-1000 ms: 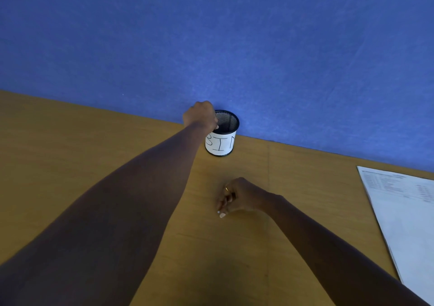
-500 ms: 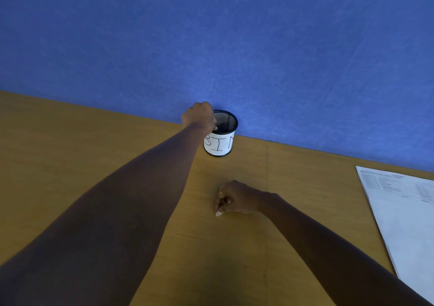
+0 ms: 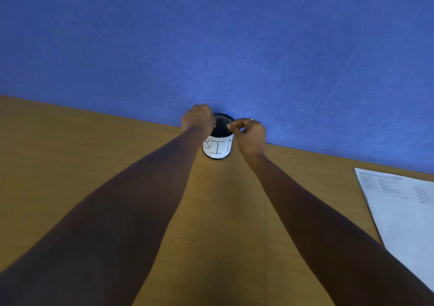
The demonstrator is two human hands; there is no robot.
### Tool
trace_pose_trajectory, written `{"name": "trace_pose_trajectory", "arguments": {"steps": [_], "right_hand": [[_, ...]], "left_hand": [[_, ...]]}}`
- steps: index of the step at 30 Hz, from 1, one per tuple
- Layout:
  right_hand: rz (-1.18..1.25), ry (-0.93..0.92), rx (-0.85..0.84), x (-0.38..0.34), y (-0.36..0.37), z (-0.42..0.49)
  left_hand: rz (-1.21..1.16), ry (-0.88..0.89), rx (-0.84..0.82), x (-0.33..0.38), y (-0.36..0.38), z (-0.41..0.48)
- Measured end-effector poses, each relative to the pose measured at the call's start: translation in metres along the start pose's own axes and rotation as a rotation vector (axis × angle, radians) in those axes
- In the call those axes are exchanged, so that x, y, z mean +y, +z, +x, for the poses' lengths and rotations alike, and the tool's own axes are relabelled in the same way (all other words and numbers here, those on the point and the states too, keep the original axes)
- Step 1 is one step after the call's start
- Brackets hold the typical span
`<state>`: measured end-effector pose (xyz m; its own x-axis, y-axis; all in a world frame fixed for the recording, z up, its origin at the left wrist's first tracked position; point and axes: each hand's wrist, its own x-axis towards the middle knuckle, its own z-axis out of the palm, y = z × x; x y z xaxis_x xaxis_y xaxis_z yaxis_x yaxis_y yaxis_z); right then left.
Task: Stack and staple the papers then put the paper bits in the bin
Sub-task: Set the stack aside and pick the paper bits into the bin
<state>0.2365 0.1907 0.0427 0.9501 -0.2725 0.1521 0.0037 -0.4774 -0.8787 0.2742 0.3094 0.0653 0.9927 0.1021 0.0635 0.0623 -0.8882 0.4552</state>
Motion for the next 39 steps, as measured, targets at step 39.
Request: {"name": "trace_pose_trajectory", "arguments": {"steps": [39], "right_hand": [[-0.397, -0.186, -0.113, 0.005, -0.015, -0.040]], "left_hand": [[0.196, 0.192, 0.142, -0.005, 0.005, -0.037]]}}
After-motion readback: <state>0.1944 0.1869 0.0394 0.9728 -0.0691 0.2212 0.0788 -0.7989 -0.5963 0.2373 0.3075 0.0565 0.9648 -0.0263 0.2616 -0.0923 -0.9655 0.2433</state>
